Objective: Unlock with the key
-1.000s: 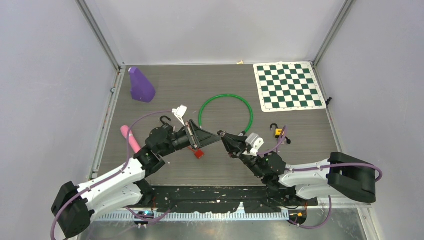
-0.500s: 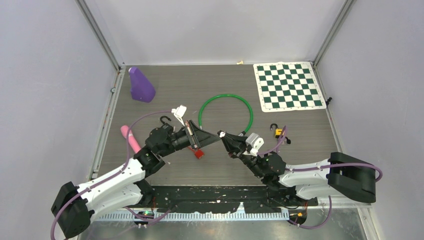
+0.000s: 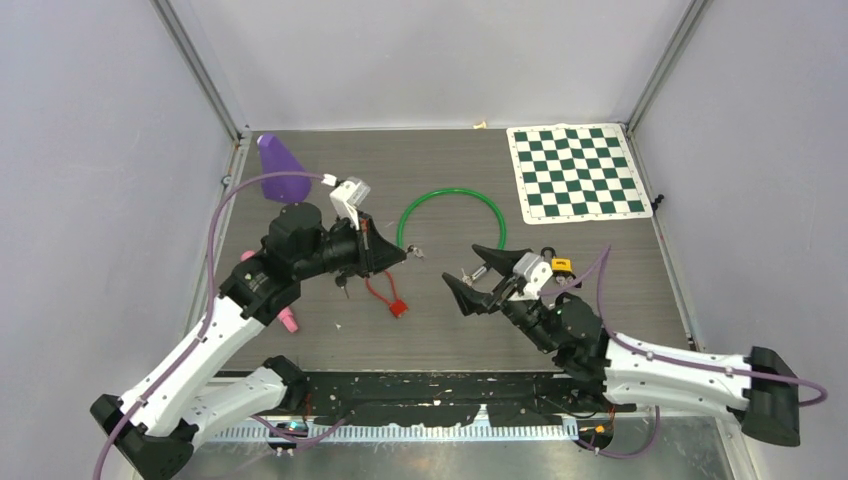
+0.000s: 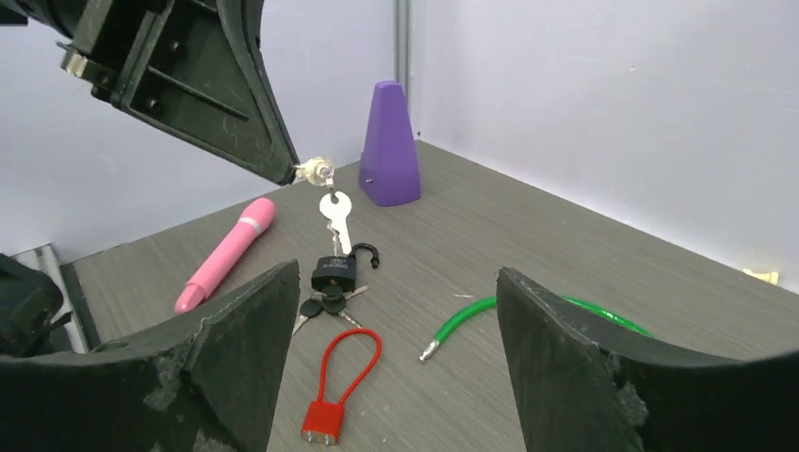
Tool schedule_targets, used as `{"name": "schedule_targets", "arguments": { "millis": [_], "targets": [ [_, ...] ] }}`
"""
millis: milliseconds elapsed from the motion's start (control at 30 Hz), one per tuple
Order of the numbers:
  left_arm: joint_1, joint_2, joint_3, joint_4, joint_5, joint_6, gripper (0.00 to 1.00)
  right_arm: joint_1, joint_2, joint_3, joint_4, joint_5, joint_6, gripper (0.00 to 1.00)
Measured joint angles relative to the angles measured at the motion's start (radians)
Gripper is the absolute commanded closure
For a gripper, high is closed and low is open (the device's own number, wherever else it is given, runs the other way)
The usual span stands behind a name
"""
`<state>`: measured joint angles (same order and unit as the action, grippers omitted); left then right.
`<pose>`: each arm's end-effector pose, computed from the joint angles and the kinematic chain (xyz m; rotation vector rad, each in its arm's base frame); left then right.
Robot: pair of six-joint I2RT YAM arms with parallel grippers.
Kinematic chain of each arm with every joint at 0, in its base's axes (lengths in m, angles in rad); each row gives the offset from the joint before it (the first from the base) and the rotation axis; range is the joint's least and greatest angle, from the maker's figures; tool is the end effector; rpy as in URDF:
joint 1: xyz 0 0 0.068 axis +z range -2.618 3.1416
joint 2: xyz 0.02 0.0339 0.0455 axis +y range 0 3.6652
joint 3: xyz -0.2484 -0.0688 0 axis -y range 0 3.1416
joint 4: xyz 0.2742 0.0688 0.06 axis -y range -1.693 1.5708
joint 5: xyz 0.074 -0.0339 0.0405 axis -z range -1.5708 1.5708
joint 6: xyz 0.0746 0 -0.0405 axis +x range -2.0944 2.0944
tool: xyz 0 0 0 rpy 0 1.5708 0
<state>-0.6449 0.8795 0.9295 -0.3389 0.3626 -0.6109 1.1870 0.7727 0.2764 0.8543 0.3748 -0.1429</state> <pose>0.2001 -0.1836 0.3375 0.3079 1.9978 -1.1748 0.1175 0.2180 0.2593 -0.4912 1.1682 0.6779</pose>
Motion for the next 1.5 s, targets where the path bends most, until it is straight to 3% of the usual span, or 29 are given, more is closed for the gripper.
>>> {"name": "schedule_targets", "arguments": {
  "millis": [200,367,567,767,1000,1500],
  "targets": [
    [0.0,0.066,0.172,-0.322,0.056,0.363,1.0,-0.127,-0.187,0.149,-0.412,-0.219,0.083,0.16],
    [-0.005,0.119,0.243,-0.506,0.126,0.567,1.0,-0.32,-0.176,0.272,-0.586,-0.535,0.187,0.23],
    [-0.033,0.133,0.296,-0.567,0.244,0.702,1.0,-0.374,-0.039,0.392,-0.642,-0.881,0.249,0.31],
    [-0.08,0.149,0.328,-0.575,0.328,0.779,1.0,-0.395,0.092,0.447,-0.665,-1.098,0.259,0.43],
    [-0.118,0.189,0.354,-0.577,0.362,0.808,1.0,-0.397,0.131,0.49,-0.698,-1.226,0.232,0.59],
    [-0.174,0.248,0.441,-0.58,0.375,0.834,1.0,-0.397,0.198,0.538,-0.758,-1.278,0.197,0.73]
  ]
}}
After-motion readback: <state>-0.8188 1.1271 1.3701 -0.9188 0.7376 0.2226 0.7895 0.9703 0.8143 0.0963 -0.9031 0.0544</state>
